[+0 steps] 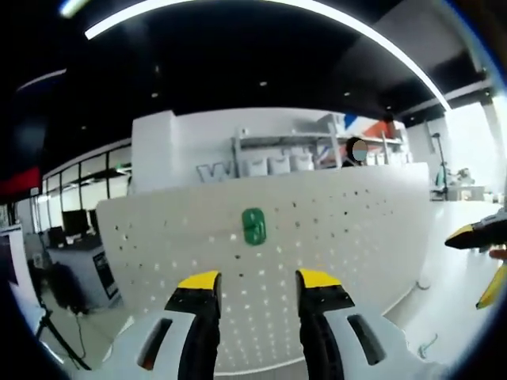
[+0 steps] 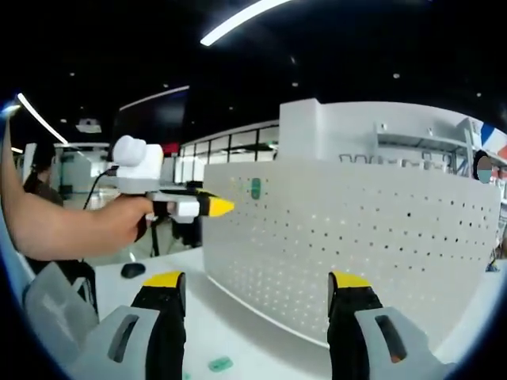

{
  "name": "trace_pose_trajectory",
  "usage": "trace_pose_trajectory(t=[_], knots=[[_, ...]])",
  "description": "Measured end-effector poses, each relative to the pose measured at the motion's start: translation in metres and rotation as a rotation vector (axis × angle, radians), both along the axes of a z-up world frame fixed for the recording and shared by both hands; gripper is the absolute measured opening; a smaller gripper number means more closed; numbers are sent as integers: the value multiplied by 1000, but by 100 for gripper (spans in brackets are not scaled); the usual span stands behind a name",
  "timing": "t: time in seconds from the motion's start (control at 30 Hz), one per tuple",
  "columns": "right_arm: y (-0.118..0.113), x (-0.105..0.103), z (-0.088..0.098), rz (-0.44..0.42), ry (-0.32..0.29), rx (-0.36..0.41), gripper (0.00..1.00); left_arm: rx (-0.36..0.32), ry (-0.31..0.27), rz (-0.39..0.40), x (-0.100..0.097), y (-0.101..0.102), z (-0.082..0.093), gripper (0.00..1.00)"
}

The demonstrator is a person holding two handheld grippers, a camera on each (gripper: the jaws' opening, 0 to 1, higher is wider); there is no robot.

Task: Insert the hook assembly into the mounting plate slot until the hook locks in place.

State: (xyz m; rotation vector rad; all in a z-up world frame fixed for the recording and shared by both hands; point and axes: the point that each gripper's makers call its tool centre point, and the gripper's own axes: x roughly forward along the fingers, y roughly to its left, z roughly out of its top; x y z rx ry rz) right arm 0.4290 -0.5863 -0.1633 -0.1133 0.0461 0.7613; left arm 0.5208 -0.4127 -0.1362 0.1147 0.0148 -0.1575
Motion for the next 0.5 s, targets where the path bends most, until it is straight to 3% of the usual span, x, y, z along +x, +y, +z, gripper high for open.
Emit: trace_pose_trajectory(t=[0.5], knots=[[-1,-4,1,-1,-5,2,73,6,59,-41,-28,-7,-30,38]])
